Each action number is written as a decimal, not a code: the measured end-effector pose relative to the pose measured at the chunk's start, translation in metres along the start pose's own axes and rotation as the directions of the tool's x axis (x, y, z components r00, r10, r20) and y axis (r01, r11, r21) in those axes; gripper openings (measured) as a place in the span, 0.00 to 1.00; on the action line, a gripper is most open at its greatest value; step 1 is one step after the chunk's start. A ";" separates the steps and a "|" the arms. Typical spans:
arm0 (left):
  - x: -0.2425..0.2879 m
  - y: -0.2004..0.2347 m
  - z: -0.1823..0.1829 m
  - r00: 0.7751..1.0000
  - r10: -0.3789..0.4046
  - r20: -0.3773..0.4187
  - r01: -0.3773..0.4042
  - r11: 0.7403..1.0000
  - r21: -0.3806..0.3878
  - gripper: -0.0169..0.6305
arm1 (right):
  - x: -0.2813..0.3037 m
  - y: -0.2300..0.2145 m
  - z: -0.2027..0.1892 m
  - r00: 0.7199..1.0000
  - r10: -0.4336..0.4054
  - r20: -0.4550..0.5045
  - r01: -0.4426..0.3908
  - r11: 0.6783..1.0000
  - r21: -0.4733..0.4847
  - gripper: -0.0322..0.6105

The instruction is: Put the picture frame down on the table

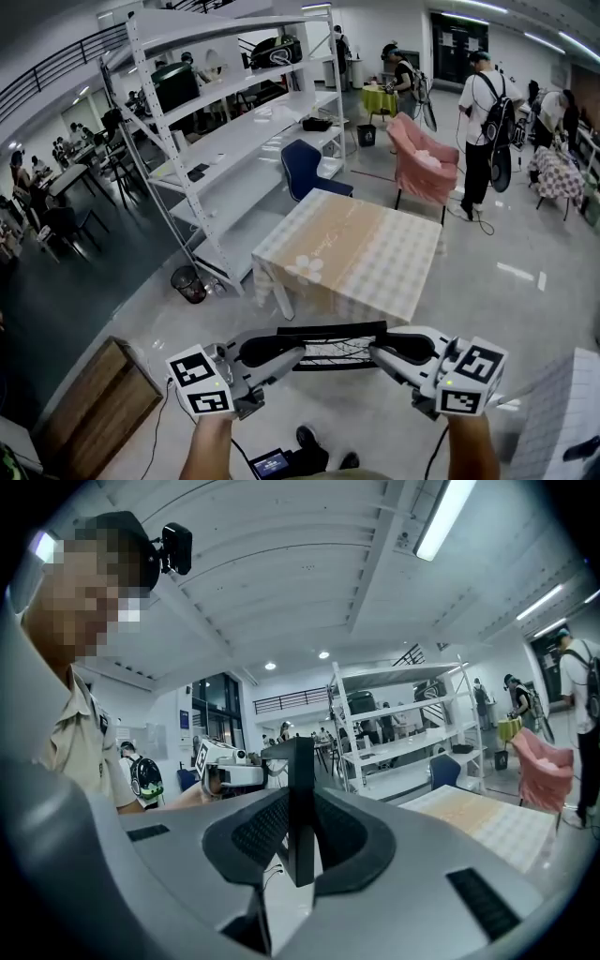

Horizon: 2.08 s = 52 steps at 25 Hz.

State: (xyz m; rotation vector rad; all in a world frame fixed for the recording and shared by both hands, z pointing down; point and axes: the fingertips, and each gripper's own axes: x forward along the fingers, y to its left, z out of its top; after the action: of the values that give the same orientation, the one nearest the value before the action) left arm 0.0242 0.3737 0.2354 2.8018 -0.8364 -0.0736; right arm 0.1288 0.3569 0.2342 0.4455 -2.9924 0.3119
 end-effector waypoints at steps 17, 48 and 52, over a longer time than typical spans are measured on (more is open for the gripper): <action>0.006 0.165 0.036 0.996 -0.091 0.000 0.091 0.996 -0.006 0.15 | 0.120 -0.102 0.035 0.994 -0.106 0.004 0.106 0.994 0.010 0.16; 0.188 0.457 0.062 1.000 -0.011 -0.026 0.009 0.997 -0.072 0.15 | 0.229 -0.434 0.070 0.999 -0.041 -0.027 0.043 0.997 0.064 0.16; 0.214 0.478 0.063 1.000 -0.005 -0.030 0.002 0.997 -0.082 0.15 | 0.229 -0.468 0.072 0.999 -0.042 -0.026 0.044 0.996 0.073 0.16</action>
State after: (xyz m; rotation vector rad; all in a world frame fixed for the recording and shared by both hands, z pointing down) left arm -0.0598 -0.1447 0.2821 2.7212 -0.8028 -0.0639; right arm 0.0453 -0.1600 0.2803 0.5086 -2.9509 0.4215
